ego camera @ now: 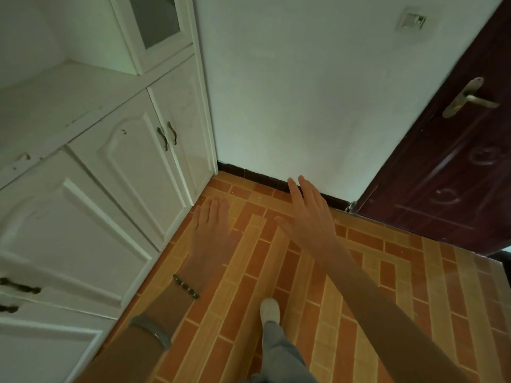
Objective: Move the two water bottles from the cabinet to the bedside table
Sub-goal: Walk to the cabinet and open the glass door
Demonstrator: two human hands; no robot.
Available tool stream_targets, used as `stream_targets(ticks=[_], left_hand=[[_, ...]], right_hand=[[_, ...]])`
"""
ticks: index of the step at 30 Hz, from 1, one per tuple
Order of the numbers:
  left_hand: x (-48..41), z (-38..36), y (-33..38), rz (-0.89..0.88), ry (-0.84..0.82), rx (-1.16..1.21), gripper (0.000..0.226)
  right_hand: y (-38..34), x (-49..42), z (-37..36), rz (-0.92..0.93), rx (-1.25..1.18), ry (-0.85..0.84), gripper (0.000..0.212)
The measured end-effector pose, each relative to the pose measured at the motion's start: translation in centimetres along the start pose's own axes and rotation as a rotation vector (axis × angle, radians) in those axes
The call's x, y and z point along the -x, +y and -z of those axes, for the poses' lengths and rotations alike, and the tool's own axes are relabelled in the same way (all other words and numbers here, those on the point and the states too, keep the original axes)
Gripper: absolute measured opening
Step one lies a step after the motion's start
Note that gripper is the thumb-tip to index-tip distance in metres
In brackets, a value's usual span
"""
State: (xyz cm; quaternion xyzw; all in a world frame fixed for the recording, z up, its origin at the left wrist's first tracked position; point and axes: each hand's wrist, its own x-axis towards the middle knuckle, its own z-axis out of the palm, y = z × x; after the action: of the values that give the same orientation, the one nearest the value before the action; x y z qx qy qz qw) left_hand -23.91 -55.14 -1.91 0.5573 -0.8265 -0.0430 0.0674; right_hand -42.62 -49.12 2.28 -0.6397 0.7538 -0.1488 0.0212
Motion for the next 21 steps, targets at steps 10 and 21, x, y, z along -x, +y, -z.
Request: stream_targets(ticks=[10, 21], left_hand=[[-16.5, -1.4, 2.2, 0.123, 0.073, -0.036, 0.079], [-29.5, -3.0, -1.3, 0.239, 0.08, -0.065, 0.079]], right_hand=[[6.6, -18.1, -0.7, 0.111, -0.044, -0.071, 0.077], [7.0, -33.2, -4.7, 0.222, -0.124, -0.111, 0.077]])
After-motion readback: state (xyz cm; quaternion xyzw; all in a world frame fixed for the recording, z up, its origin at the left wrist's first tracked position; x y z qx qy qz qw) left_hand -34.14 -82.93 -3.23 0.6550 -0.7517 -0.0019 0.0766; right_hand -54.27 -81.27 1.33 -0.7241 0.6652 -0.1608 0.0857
